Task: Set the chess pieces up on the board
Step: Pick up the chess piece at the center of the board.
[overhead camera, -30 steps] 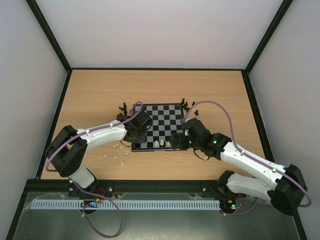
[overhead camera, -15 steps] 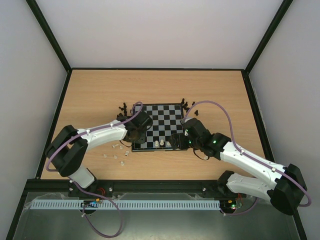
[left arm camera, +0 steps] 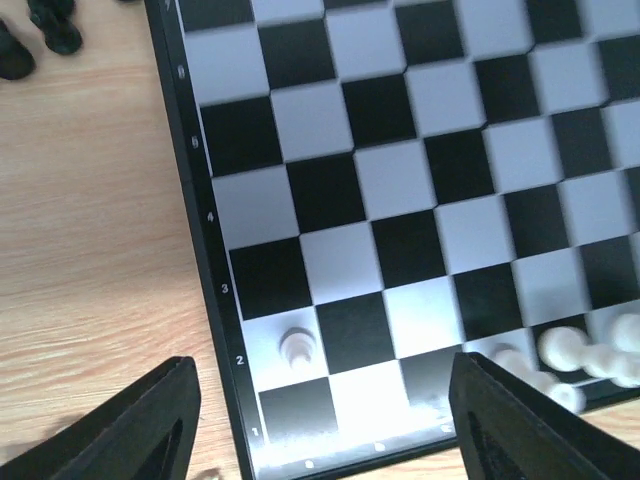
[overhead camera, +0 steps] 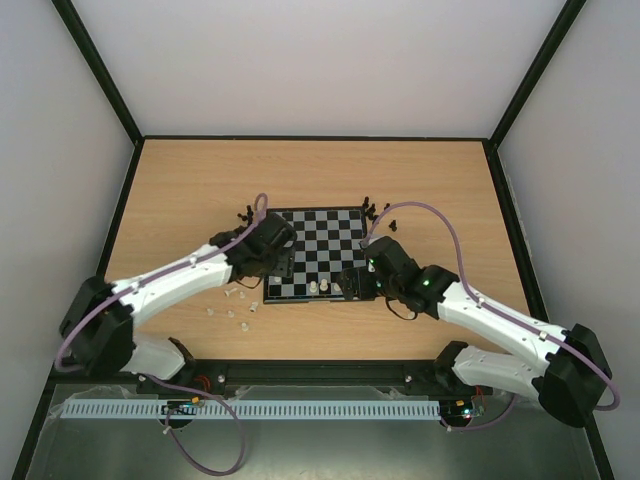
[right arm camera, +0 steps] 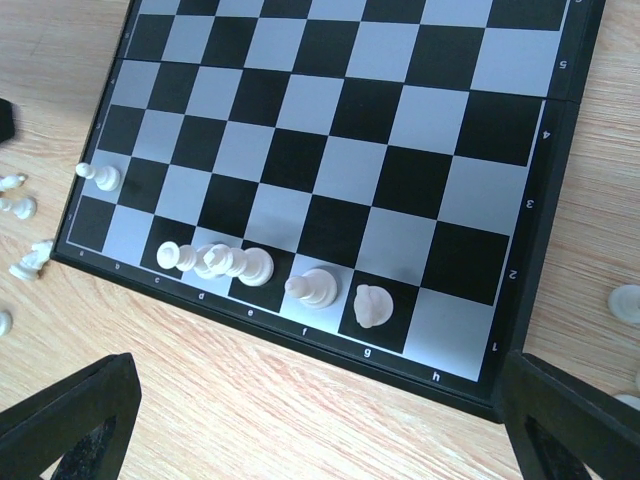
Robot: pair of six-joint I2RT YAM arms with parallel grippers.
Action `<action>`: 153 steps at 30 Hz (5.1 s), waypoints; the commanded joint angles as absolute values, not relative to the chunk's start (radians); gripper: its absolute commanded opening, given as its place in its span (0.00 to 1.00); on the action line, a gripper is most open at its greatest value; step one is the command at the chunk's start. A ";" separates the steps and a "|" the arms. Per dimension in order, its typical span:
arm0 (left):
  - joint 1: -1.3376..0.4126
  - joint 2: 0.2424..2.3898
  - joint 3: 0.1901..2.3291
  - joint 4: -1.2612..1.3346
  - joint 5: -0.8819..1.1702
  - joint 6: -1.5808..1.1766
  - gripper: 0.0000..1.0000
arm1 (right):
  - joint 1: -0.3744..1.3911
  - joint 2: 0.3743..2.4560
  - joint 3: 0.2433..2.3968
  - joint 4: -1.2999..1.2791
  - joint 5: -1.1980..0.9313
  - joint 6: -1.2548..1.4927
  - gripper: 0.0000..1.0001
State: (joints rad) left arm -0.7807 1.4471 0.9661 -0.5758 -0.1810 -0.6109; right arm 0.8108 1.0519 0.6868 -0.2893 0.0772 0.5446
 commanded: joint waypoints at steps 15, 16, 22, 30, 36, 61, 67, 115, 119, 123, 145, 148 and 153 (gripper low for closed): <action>-0.782 1.131 0.957 -0.561 -0.265 -0.577 0.99 | 0.806 1.055 0.712 -0.339 0.179 0.562 0.99; -0.782 1.128 0.953 -0.562 -0.267 -0.579 0.99 | 0.805 1.057 0.715 -0.346 0.187 0.567 0.99; -0.782 1.095 0.925 -0.552 -0.270 -0.580 0.99 | 0.806 1.077 0.746 -0.409 0.291 0.660 0.99; -0.779 1.054 0.877 -0.550 -0.264 -0.577 0.99 | 0.807 1.135 0.771 -0.489 0.379 0.767 0.99; -0.775 1.012 0.838 -0.544 -0.233 -0.564 0.99 | 0.769 1.195 0.787 -0.516 0.360 0.794 0.99; -0.773 1.070 0.830 -0.518 -0.169 -0.557 0.99 | 0.538 1.138 0.644 -0.377 0.276 0.732 0.99; -0.774 1.114 0.826 -0.499 -0.169 -0.573 0.99 | 0.537 1.143 0.646 -0.363 0.298 0.720 0.99; -0.772 1.054 0.824 -0.508 -0.140 -0.545 0.99 | 0.437 1.541 0.885 -0.465 0.194 0.597 0.50; -0.772 1.049 0.824 -0.511 -0.150 -0.545 0.99 | 0.411 1.555 0.883 -0.455 0.202 0.587 0.48; -0.772 1.053 0.826 -0.511 -0.152 -0.545 0.99 | 0.383 1.561 0.884 -0.443 0.197 0.567 0.42; -0.768 1.057 0.825 -0.514 -0.163 -0.549 0.99 | 0.371 1.609 0.920 -0.421 0.190 0.551 0.07; -0.768 1.059 0.826 -0.515 -0.164 -0.548 0.99 | 0.370 1.604 0.919 -0.424 0.195 0.551 0.02; -0.769 1.058 0.824 -0.515 -0.165 -0.553 0.99 | 0.376 1.540 0.908 -0.441 0.182 0.548 0.01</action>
